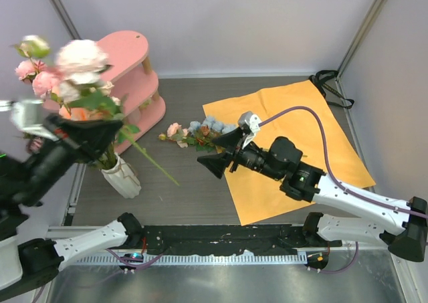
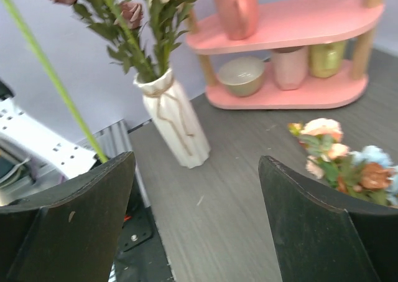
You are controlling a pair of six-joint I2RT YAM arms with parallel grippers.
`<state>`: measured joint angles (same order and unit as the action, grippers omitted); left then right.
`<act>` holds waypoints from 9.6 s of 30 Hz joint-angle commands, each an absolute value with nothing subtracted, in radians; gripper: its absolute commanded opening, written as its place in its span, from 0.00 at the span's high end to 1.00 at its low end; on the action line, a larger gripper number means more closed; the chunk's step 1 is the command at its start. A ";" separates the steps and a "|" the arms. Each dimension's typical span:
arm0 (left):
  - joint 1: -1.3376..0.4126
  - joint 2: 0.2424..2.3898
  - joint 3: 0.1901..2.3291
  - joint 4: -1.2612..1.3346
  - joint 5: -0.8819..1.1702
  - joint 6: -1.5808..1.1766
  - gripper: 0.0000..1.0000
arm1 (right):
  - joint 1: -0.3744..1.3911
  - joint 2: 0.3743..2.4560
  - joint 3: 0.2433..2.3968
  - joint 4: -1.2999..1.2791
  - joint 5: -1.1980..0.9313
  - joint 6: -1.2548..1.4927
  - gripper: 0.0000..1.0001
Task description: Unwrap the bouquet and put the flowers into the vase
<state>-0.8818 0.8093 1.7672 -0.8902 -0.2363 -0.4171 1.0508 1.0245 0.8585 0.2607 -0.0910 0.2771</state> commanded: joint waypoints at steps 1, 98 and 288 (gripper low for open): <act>-0.885 0.775 1.940 -0.985 -0.285 -0.246 1.00 | 1.051 0.954 0.847 0.219 0.087 0.198 0.13; -0.919 0.288 1.175 -0.790 -0.854 -0.146 0.20 | 1.052 1.127 0.905 -0.090 0.435 0.431 0.15; -0.919 0.561 1.260 -0.370 -0.859 0.216 1.00 | 1.121 0.942 0.813 0.282 0.149 0.238 0.21</act>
<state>-0.9165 0.5827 1.3132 -0.4564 -0.7288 0.2646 1.1198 0.9649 0.8188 0.2508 0.1261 0.2413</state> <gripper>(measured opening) 0.035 0.792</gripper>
